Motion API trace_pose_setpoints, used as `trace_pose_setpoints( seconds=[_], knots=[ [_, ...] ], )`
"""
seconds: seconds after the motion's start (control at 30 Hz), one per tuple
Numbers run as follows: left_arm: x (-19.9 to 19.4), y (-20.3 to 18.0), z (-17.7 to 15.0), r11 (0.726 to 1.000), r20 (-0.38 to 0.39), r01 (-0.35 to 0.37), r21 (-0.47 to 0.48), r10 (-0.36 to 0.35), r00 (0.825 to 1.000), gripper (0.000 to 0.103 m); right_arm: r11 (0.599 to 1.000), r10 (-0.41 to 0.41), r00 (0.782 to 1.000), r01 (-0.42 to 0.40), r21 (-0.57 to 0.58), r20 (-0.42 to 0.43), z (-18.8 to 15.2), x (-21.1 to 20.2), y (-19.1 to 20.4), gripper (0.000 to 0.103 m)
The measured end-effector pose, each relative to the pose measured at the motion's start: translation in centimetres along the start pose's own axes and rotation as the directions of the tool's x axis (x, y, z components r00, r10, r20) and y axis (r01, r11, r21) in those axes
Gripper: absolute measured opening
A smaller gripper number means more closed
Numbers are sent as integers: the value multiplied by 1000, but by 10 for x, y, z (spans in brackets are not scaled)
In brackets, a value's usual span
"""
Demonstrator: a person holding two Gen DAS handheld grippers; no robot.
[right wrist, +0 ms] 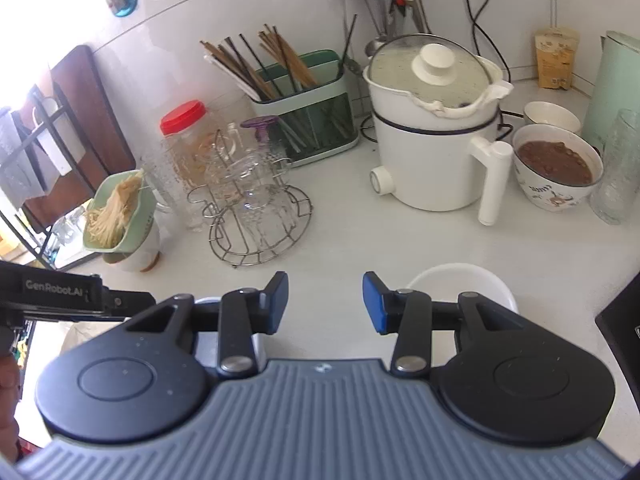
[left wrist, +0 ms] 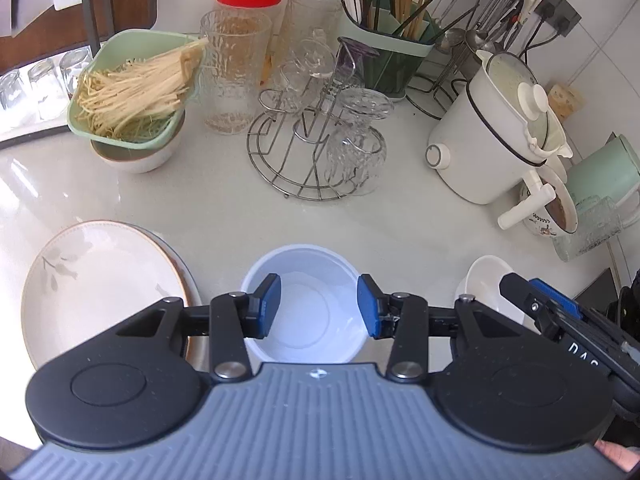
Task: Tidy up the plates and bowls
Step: 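Move both open grippers toward the white ceramic bowl on the counter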
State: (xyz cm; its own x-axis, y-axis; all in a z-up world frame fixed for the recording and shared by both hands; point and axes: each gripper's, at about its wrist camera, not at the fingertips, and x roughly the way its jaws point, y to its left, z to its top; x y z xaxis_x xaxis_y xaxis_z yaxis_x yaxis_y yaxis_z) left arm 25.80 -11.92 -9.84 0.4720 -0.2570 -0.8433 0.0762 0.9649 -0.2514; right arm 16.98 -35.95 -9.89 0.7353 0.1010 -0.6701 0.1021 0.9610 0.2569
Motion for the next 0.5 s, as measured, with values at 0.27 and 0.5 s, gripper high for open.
trace_pose_setpoints(
  seconds=[0.27, 0.5],
  knots=[
    [-8, -20, -12, 1000, 23, -29, 0, 29, 999, 48, 999, -8, 1000, 9, 40, -16, -12, -4, -28, 44],
    [-1, -27, -19, 999, -1, -37, -12, 37, 999, 48, 999, -6, 999, 9, 51, -45, -20, -1, -42, 44]
  ],
)
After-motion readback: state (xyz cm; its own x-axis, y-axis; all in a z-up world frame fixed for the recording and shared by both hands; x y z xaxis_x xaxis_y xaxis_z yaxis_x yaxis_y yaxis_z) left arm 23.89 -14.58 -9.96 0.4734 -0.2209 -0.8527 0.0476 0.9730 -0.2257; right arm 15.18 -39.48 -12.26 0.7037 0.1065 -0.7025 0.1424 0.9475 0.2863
